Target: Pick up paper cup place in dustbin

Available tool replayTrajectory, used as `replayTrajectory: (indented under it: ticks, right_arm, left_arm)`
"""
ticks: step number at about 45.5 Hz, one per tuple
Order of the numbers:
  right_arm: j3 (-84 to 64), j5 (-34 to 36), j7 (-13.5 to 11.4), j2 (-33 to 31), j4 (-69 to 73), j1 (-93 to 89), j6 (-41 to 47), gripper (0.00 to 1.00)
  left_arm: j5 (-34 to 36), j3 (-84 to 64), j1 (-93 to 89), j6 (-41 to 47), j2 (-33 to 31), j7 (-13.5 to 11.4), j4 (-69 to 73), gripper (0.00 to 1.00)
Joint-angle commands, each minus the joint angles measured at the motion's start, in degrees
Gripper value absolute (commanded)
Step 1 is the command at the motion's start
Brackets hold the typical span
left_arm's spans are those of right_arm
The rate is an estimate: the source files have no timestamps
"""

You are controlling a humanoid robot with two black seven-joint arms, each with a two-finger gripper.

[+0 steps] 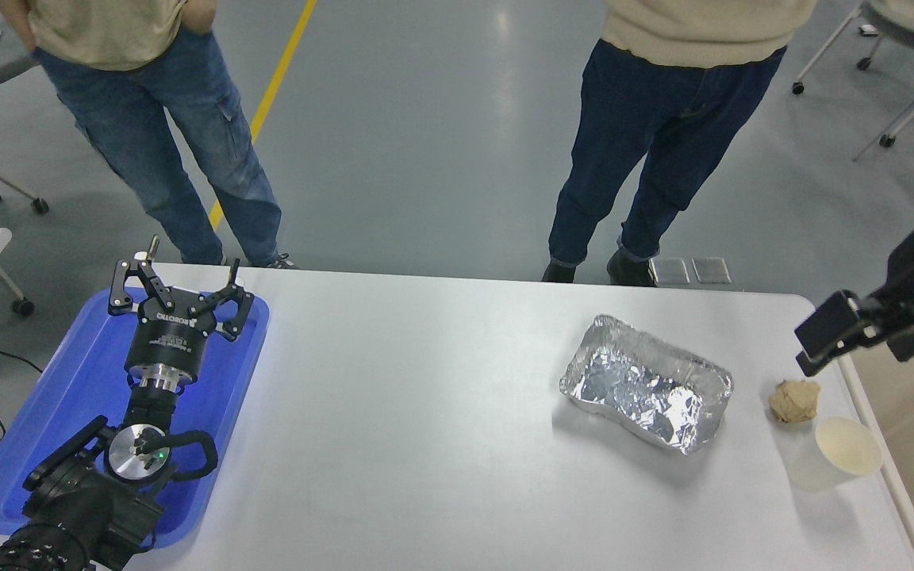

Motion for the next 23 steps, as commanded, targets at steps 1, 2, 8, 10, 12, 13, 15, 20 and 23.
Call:
replayTrajectory:
  ticks: [1, 2, 8, 10, 12, 13, 15, 20, 23]
  right_arm:
    - [7.6, -7.3, 0.0, -3.4, -15.0, -21.4, -8.4, 1.00]
    - [8.2, -7.4, 0.0, -3.4, -15.9, -23.1, -9.2, 1.00]
    - [11.1, -7.3, 0.0, -3.4, -17.2, -28.0, -11.5, 1.00]
    - [12.4, -7.2, 0.0, -3.4, -17.1, -28.5, -11.6, 1.00]
    - [13.8, -7.0, 0.0, -3.3, -16.8, -28.7, -11.5, 1.00]
    - [14.4, -6.8, 0.0, -3.3, -16.7, -28.8, -11.6, 1.00]
    - [15.1, -6.8, 0.0, -3.3, -16.7, -28.8, -11.5, 1.00]
    - [15.4, -6.7, 0.0, -3.0, -16.6, -28.8, -11.5, 1.00]
    - [15.5, -6.5, 0.0, -2.8, -16.5, -28.7, -11.5, 1.00]
  left_arm:
    - [0.0, 0.0, 0.0, 0.0, 0.0, -0.1, 0.0, 1.00]
    - [0.0, 0.0, 0.0, 0.0, 0.0, -0.1, 0.0, 1.00]
    - [0.0, 0.0, 0.0, 0.0, 0.0, -0.1, 0.0, 1.00]
    - [-0.1, 0.0, 0.0, 0.0, 0.0, -0.1, 0.0, 1.00]
    - [0.0, 0.0, 0.0, 0.0, 0.0, -0.1, 0.0, 1.00]
    - [0.0, 0.0, 0.0, 0.0, 0.0, -0.1, 0.0, 1.00]
    - [0.0, 0.0, 0.0, 0.0, 0.0, -0.1, 0.0, 1.00]
    - [0.0, 0.0, 0.0, 0.0, 0.0, -0.1, 0.0, 1.00]
    - [0.0, 0.0, 0.0, 0.0, 0.0, -0.1, 0.0, 1.00]
